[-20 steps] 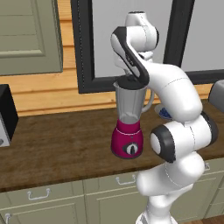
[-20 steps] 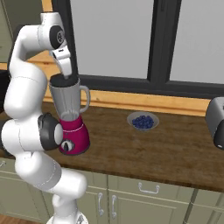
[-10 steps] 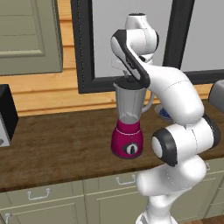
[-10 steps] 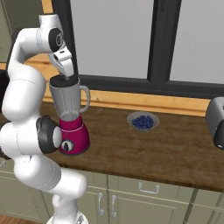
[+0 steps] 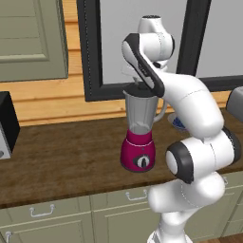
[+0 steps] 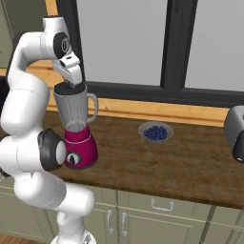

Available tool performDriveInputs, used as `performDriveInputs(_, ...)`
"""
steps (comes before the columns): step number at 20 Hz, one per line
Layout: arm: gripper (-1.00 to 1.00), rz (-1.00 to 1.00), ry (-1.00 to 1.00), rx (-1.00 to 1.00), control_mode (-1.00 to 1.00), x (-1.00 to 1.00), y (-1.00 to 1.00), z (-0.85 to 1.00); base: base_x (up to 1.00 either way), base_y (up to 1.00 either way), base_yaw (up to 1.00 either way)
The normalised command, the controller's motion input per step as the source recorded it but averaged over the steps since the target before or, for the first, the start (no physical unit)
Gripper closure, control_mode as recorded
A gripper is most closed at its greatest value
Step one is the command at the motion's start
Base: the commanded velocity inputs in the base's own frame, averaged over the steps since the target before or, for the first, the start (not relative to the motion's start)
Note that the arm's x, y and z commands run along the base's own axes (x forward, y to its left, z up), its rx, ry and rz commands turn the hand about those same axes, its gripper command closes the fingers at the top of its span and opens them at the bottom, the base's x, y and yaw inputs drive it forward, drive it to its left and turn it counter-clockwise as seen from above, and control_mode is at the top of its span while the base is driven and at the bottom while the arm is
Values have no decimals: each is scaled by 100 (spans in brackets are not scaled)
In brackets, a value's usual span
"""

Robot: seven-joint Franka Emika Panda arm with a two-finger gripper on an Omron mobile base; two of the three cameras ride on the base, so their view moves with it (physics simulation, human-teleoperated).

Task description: Close the lid blender by securely placing the lid on top.

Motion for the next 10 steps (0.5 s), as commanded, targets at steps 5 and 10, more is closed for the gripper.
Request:
performDriveInputs(5, -100, 0, -4, 0, -100, -5, 0, 30, 0, 0, 0)
performDriveInputs(10, -100, 1, -3, -3, -100, -35, 10, 20, 0, 0, 0)
